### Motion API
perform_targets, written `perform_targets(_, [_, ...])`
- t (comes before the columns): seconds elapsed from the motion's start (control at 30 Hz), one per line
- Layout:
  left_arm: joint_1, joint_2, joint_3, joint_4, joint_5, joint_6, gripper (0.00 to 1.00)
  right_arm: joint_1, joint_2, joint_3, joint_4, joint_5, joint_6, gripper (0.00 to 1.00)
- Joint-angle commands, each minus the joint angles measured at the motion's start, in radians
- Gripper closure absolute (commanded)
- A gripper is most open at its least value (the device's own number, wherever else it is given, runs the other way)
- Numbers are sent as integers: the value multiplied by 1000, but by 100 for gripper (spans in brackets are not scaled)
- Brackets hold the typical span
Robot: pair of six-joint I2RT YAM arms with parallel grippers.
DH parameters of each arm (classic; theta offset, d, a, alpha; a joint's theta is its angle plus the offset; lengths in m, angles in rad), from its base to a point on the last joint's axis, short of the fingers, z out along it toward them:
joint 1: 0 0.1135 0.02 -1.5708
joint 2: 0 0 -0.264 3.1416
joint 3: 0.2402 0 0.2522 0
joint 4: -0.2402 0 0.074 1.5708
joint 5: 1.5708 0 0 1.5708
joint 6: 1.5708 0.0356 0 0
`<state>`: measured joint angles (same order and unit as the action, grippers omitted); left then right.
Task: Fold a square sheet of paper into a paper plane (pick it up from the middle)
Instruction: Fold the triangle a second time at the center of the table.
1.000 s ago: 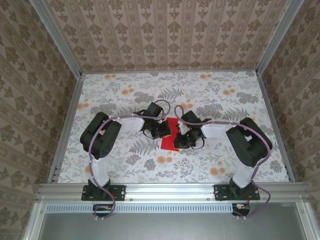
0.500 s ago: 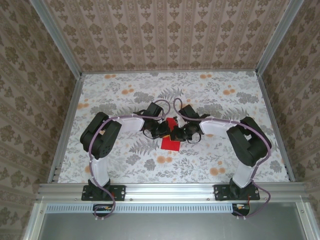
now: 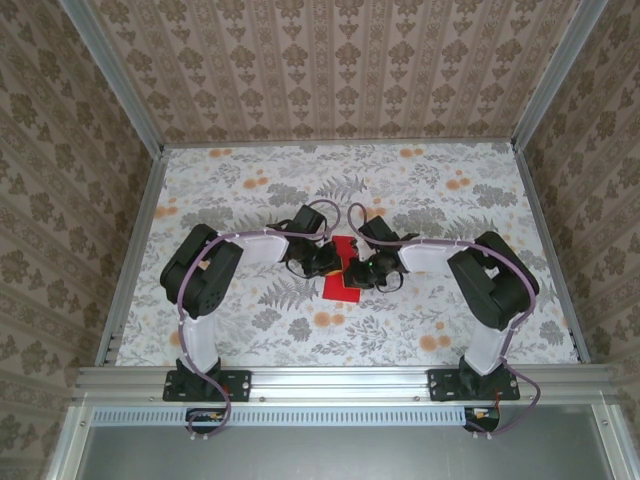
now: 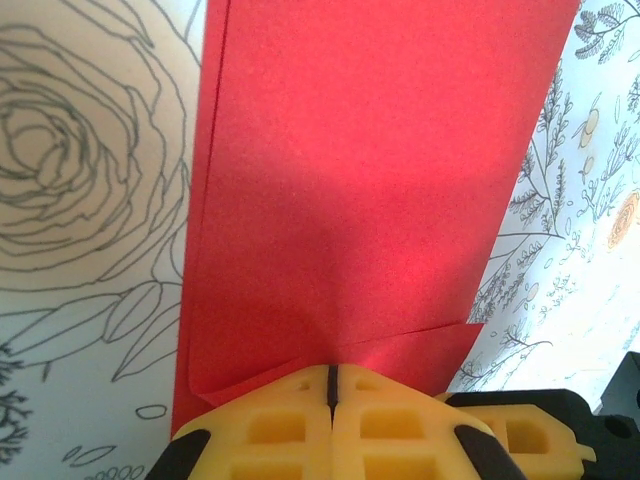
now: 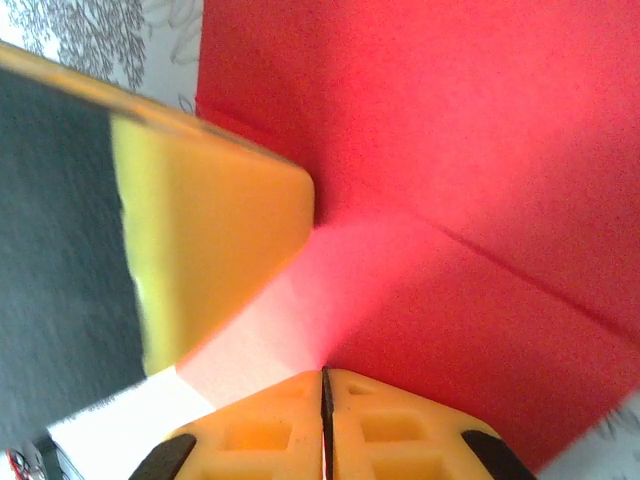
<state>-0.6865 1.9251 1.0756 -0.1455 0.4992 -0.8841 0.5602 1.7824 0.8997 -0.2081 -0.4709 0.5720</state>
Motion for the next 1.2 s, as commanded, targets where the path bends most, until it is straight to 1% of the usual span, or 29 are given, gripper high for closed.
perform_targets(0.0, [20,52,-48,-91,-103,-19,100,19,-30,-102,-181,-17,-25,90])
perform_targets(0.13, [21,52,-45,-91,-100,-16,100,24,-75,-153,-219,-26,-20,90])
perform_targets(0.27, [21,51,-41,-83,-90,-9,100,11,-129,-134,-229,-14,-20,90])
perform_targets(0.43, [19,33,-24,-81,-73,18,100,0,-197,-72,-126,-13,21,90])
perform_targets(0.57, [15,12,-2,-82,-62,40,99,2,-130,-28,-97,-1,41,90])
perform_targets(0.7, [9,5,5,-64,-45,45,99,1,-72,-34,-98,6,32,91])
perform_targets(0.83, [4,-12,1,-19,-16,42,99,1,-43,-51,-110,18,24,91])
perform_targets(0.97, [-7,-64,-16,22,11,28,98,1,-23,-54,-131,43,20,91])
perform_targets(1.17, [-38,-99,-21,9,14,28,98,1,-14,-48,-145,58,25,91])
